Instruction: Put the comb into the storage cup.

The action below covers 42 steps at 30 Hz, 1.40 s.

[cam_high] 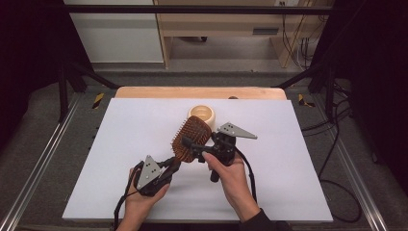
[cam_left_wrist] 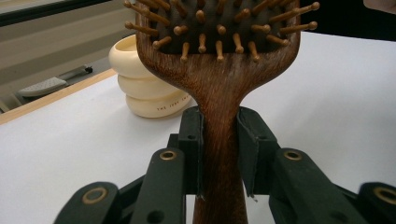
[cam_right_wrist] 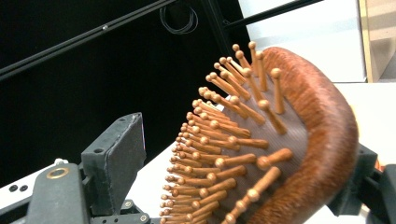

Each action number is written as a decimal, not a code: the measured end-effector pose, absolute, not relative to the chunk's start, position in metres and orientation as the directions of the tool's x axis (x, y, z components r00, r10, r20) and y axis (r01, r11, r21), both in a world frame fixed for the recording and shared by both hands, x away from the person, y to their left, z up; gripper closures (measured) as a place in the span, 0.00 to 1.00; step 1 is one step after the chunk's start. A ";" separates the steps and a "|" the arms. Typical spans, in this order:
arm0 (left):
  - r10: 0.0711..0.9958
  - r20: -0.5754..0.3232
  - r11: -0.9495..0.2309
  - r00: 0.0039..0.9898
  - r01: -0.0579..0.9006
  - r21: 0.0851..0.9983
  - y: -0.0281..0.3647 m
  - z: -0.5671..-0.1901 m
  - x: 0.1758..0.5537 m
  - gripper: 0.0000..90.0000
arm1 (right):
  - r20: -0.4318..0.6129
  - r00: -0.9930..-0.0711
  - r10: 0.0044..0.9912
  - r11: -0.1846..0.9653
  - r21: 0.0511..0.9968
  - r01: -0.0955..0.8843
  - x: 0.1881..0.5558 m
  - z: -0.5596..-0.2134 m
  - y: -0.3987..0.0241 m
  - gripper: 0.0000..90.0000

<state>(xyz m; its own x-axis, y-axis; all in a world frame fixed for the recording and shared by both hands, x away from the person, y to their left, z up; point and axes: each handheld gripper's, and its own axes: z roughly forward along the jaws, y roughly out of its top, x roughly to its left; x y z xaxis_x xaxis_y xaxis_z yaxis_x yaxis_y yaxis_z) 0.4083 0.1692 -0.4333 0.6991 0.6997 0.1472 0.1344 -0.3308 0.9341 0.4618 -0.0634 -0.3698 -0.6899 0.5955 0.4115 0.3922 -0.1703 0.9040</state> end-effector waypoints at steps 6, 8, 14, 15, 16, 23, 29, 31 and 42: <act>0.698 0.147 -0.328 0.701 0.131 0.936 0.168 -0.434 0.408 0.80 | 0.416 -0.691 0.591 -0.171 0.902 0.397 0.462 -0.370 -0.064 0.25; 0.697 0.150 -0.332 0.702 0.129 0.934 0.168 -0.435 0.408 0.80 | 0.433 -0.685 0.586 -0.184 0.894 0.408 0.462 -0.371 -0.066 0.27; 0.700 0.150 -0.331 0.698 0.132 0.934 0.168 -0.435 0.408 0.80 | 0.476 -0.673 0.567 -0.227 0.875 0.428 0.466 -0.374 -0.070 0.34; 0.700 0.150 -0.332 0.698 0.131 0.934 0.168 -0.435 0.408 0.80 | 0.480 -0.672 0.564 -0.229 0.873 0.431 0.466 -0.374 -0.070 0.34; 0.700 0.152 -0.333 0.698 0.132 0.934 0.168 -0.435 0.408 0.80 | 0.486 -0.670 0.562 -0.233 0.869 0.436 0.465 -0.374 -0.071 0.35; 0.695 0.151 -0.330 0.703 0.125 0.936 0.164 -0.435 0.407 0.80 | 0.516 -0.661 0.545 -0.254 0.853 0.457 0.467 -0.377 -0.073 0.42; 0.696 0.160 -0.334 0.700 0.119 0.935 0.165 -0.434 0.407 0.80 | 0.541 -0.662 0.519 -0.275 0.839 0.470 0.468 -0.379 -0.074 0.47; 0.696 0.158 -0.333 0.701 0.121 0.935 0.165 -0.434 0.407 0.80 | 0.548 -0.662 0.511 -0.280 0.835 0.475 0.468 -0.378 -0.075 0.49; 0.695 0.123 -0.324 0.708 0.156 0.933 0.164 -0.435 0.410 0.80 | 0.527 -0.683 0.506 -0.267 0.849 0.457 0.464 -0.376 -0.073 0.56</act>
<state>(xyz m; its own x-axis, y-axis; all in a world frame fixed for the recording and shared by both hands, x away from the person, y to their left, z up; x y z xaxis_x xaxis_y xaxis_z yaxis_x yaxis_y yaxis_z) 0.4096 0.1642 -0.4349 0.7079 0.6955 0.1234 0.1557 -0.3240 0.9331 0.4639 -0.0735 -0.3764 -0.6831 0.5059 0.5267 0.4569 -0.2667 0.8486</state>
